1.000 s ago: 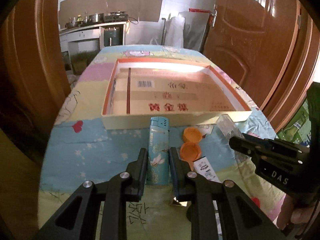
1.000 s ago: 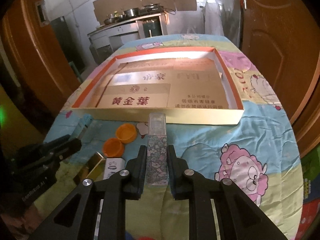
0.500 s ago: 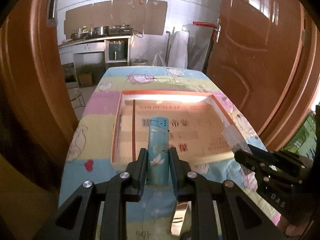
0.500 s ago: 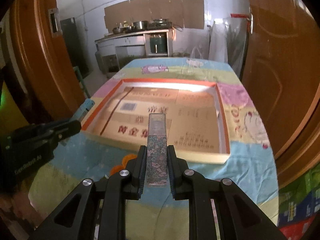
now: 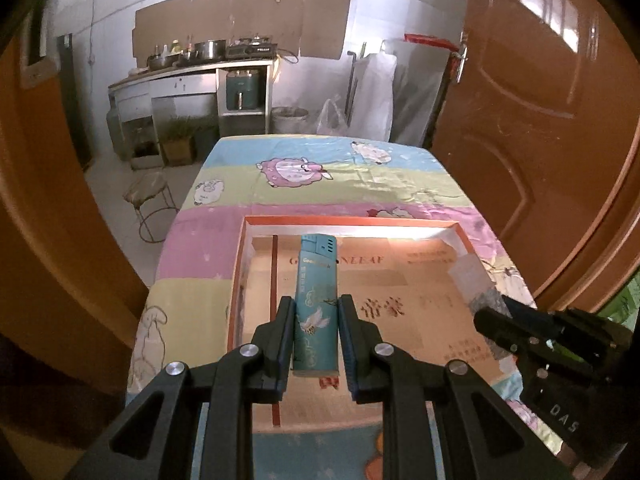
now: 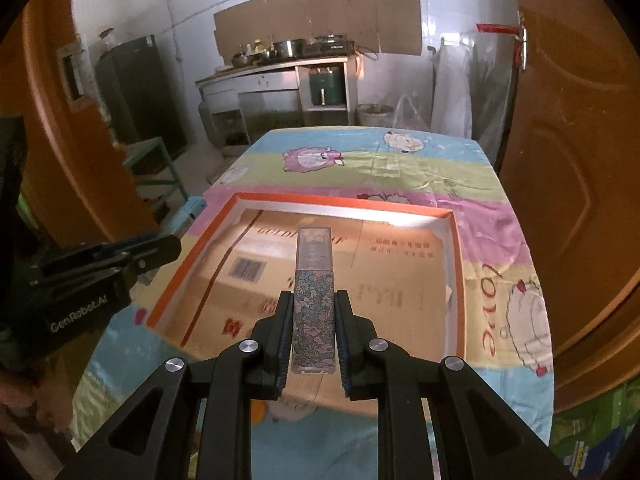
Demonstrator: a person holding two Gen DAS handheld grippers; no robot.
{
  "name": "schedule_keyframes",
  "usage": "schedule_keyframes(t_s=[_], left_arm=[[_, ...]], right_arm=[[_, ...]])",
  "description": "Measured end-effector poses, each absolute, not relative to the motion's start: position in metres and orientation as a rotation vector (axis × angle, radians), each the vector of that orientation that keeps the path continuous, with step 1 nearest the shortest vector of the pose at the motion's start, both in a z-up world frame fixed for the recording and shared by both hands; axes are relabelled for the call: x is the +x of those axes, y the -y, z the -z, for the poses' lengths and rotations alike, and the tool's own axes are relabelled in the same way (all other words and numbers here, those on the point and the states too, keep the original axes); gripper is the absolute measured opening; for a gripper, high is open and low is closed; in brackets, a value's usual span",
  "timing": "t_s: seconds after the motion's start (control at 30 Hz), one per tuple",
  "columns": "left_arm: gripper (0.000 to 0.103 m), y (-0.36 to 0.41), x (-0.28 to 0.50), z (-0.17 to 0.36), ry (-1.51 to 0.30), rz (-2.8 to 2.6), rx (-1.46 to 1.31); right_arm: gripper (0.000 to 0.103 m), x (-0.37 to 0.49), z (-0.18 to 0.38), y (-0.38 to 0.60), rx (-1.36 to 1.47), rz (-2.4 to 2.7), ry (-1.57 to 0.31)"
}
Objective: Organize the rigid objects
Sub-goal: 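Carry the blue lighter and the speckled tube over the cardboard tray with both grippers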
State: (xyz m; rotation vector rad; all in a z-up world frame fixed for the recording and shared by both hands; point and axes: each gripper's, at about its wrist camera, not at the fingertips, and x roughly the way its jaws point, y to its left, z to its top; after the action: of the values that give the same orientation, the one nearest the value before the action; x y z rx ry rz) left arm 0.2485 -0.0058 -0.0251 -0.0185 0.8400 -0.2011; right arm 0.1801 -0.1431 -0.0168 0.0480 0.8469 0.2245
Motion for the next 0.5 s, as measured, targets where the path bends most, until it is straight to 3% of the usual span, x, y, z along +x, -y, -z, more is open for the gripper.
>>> schedule_keyframes(t_s=[0.5], left_arm=[[0.022,0.016,0.324,0.065,-0.95,0.173,-0.005]], right_arm=[[0.02,0.281,0.051,0.139,0.072,-0.21,-0.959]])
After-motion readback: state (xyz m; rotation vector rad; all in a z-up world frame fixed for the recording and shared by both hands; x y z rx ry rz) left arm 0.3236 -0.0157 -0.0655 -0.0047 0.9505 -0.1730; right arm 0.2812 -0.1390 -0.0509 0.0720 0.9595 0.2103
